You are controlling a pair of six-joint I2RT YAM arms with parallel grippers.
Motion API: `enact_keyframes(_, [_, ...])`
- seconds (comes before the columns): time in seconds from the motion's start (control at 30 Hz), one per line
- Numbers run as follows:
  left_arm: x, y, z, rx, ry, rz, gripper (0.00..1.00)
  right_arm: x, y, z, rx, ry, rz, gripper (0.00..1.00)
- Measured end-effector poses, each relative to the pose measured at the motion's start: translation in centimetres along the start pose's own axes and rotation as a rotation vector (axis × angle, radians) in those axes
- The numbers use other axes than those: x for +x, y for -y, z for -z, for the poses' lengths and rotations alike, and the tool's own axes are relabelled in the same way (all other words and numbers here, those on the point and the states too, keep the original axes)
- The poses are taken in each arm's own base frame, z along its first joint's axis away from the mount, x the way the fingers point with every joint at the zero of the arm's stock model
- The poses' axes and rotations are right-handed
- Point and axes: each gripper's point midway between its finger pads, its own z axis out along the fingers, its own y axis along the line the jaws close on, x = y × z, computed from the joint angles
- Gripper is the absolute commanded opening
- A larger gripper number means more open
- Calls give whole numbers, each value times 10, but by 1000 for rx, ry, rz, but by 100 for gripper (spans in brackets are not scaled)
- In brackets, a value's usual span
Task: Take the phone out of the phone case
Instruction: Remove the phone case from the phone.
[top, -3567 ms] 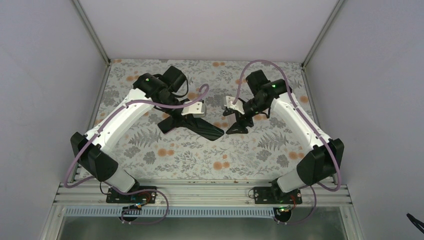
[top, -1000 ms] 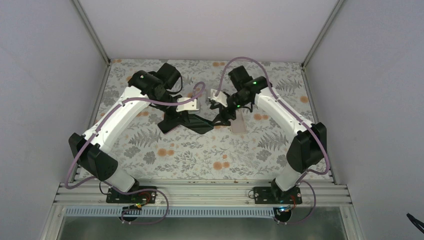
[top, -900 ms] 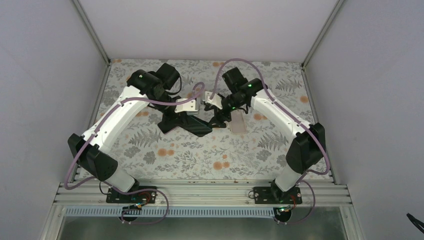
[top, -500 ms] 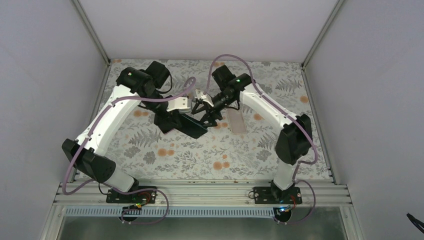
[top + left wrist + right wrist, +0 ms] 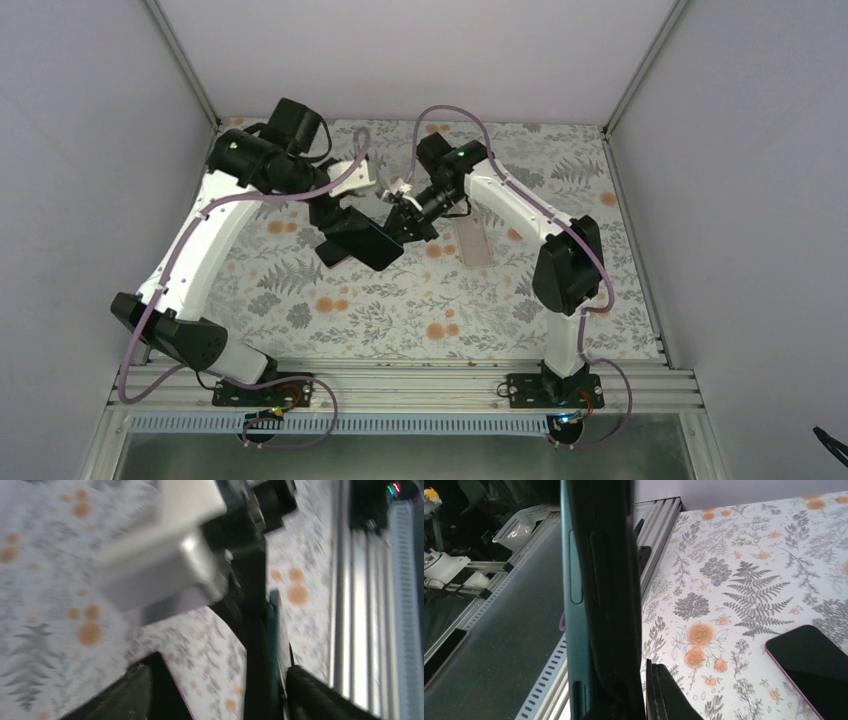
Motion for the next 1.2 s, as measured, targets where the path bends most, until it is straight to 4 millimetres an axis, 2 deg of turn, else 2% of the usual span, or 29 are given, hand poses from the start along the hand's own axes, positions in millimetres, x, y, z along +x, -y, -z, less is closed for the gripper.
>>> enact_keyframes(0.1, [-25, -14, 18, -98, 82, -70, 78, 0, 5, 16, 16, 35, -30, 3])
enact_keyframes(0.23, [-48, -27, 42, -211, 142, -129, 84, 0, 22, 49, 92, 76, -61, 3])
enact_keyframes(0.47, [-86, -53, 69, -414, 263, -174, 85, 2, 83, 126, 397, 151, -154, 3])
enact_keyframes(0.57, [-100, -66, 59, -519, 282, -215, 85, -11, 99, 150, 557, 150, -153, 3])
enact_keyframes(0.73, [-116, -94, 16, -662, 279, -249, 85, -62, 111, 187, 779, 188, -92, 3])
enact_keyframes(0.8, [-122, -106, 5, -715, 295, -245, 85, -90, 113, 206, 862, 228, -59, 3])
enact_keyframes(0.9, [-131, -120, -1, -800, 341, -240, 87, -110, 113, 219, 913, 272, -48, 3])
enact_keyframes(1.0, [-141, -130, 7, -882, 413, -226, 89, -117, 117, 227, 943, 303, -64, 3])
enact_keyframes(1.13, [-158, -138, 22, -949, 507, -210, 90, -111, 127, 228, 956, 314, -119, 3])
enact_keyframes(1.2, [-164, -141, 22, -959, 536, -202, 89, -107, 131, 226, 961, 312, -140, 3])
